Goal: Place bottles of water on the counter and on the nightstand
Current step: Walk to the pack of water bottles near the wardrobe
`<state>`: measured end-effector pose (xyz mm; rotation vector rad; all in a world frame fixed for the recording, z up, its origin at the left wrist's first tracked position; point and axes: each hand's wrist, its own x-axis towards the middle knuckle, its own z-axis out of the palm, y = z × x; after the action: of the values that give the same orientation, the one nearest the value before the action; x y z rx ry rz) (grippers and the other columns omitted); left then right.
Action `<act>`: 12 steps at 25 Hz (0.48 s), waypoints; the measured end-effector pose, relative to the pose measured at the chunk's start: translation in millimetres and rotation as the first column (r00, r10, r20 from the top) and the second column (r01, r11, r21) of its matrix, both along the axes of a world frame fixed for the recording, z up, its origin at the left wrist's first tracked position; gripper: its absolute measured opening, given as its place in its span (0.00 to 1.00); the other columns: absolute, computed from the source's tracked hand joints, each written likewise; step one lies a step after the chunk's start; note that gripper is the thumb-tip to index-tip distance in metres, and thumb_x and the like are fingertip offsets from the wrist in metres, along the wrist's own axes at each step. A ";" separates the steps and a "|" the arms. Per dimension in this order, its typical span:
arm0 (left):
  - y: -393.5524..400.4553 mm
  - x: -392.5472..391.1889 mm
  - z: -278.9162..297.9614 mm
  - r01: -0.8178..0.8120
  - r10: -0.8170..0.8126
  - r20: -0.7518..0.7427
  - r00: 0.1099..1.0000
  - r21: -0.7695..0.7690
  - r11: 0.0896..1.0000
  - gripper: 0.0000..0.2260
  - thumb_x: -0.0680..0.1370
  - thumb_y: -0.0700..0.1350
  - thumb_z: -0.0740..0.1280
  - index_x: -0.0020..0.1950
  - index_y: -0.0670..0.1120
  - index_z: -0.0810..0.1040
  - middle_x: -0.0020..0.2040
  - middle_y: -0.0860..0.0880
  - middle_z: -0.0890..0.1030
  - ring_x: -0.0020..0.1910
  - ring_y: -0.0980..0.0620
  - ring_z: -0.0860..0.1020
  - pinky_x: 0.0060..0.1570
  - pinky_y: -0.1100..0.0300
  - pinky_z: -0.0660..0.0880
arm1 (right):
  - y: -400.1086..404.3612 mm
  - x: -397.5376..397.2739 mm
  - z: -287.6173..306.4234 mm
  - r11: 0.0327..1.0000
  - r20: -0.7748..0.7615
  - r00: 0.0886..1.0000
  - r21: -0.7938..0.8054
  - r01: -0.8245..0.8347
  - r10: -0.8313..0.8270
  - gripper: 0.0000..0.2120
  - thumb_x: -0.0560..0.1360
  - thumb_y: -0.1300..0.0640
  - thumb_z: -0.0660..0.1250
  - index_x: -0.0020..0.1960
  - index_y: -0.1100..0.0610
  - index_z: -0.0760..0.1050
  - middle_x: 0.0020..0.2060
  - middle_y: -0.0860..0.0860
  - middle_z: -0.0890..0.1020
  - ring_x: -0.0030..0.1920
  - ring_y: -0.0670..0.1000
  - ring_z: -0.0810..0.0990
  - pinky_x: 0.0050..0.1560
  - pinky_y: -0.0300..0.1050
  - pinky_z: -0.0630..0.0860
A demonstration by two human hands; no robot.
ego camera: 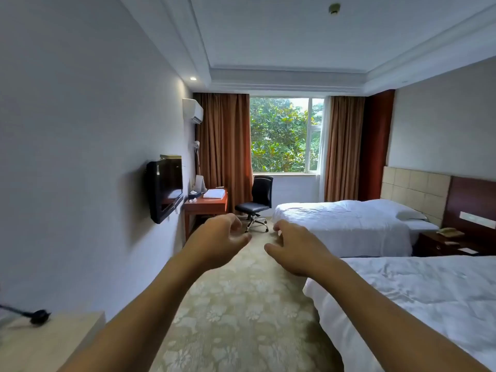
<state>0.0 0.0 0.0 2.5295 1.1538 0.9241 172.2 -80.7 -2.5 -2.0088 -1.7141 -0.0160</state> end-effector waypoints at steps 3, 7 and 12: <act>98.2 18.3 8.9 0.011 -0.011 0.037 0.999 0.003 1.000 0.19 0.77 0.56 0.69 0.62 0.47 0.77 0.55 0.50 0.82 0.49 0.55 0.78 0.51 0.58 0.78 | 97.5 17.2 3.6 1.000 -0.022 1.000 0.007 0.005 -0.005 0.24 0.75 0.45 0.65 0.68 0.54 0.69 0.65 0.53 0.76 0.60 0.53 0.76 0.58 0.47 0.75; 212.0 57.3 28.9 0.040 -0.040 0.023 0.999 -0.003 0.999 0.19 0.77 0.55 0.68 0.64 0.47 0.76 0.57 0.50 0.81 0.51 0.55 0.78 0.53 0.58 0.77 | 216.5 44.3 21.0 1.000 -0.061 0.998 0.016 0.010 -0.009 0.21 0.76 0.46 0.65 0.66 0.53 0.70 0.61 0.52 0.78 0.56 0.51 0.77 0.55 0.45 0.75; 339.8 107.9 17.0 0.041 -0.040 0.005 0.999 -0.030 0.999 0.19 0.77 0.56 0.68 0.63 0.47 0.77 0.56 0.50 0.82 0.51 0.54 0.78 0.52 0.55 0.78 | 342.7 94.3 19.6 1.000 -0.089 0.996 0.022 0.017 -0.015 0.20 0.76 0.47 0.65 0.64 0.54 0.71 0.58 0.52 0.79 0.53 0.51 0.77 0.51 0.44 0.75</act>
<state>107.9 339.8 17.0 2.5162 1.1027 0.8948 266.5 262.0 17.0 -1.9765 -1.6356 0.0470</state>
